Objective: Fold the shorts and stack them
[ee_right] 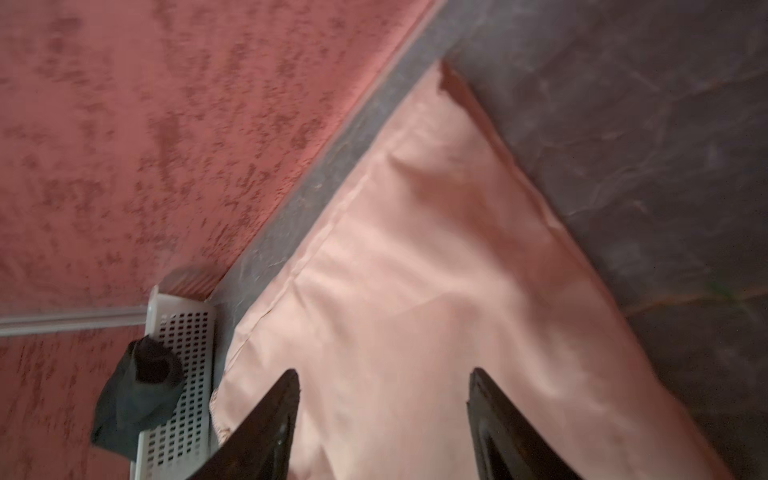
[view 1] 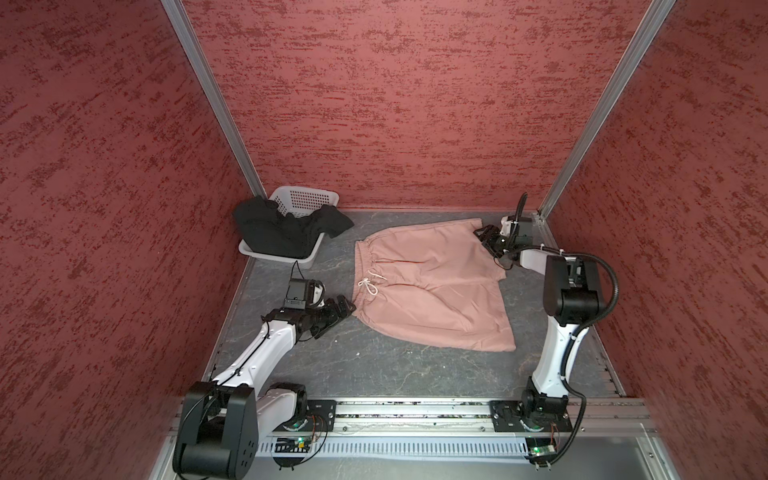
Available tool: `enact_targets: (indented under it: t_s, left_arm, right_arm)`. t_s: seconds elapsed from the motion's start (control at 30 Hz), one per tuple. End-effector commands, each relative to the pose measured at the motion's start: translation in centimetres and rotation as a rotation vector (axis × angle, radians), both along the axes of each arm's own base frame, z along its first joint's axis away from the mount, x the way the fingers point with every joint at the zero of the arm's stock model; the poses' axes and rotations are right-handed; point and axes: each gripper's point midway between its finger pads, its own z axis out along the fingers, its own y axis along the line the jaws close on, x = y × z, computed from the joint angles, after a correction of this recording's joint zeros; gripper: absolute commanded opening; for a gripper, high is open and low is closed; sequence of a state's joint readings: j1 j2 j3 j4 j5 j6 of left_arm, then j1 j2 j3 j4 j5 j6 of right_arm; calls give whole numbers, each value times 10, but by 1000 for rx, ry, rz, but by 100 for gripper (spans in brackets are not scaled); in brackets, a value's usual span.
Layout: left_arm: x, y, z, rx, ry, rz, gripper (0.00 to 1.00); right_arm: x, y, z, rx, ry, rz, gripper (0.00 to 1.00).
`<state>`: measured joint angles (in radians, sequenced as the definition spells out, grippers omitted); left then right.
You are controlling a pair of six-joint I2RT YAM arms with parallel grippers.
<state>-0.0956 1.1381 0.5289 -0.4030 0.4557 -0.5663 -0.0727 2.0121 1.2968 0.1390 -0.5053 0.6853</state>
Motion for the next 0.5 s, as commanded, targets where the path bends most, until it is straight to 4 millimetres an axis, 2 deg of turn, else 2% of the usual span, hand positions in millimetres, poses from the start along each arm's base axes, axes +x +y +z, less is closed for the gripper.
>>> enact_targets:
  t_s: [0.0,0.13,0.23,0.37,0.47]
  left_arm:
    - [17,-11,6,-56,-69,-18,99]
    - [20,-18,-2,-42,-1,-17,99]
    - [16,-26,-4,-48,51,-25,99]
    - [7,-22,-10,-49,78,7,99]
    - [8,-22,-15,-74,46,25,99]
  right_arm:
    - [-24,27,62,-94,-151,106,67]
    - [-79,41,63,-210,-94,99,68]
    - [-124,52,63,-230,-32,94,68]
    - [-177,56,72,-252,-15,50,68]
    - [-212,62,74,-280,-14,76,68]
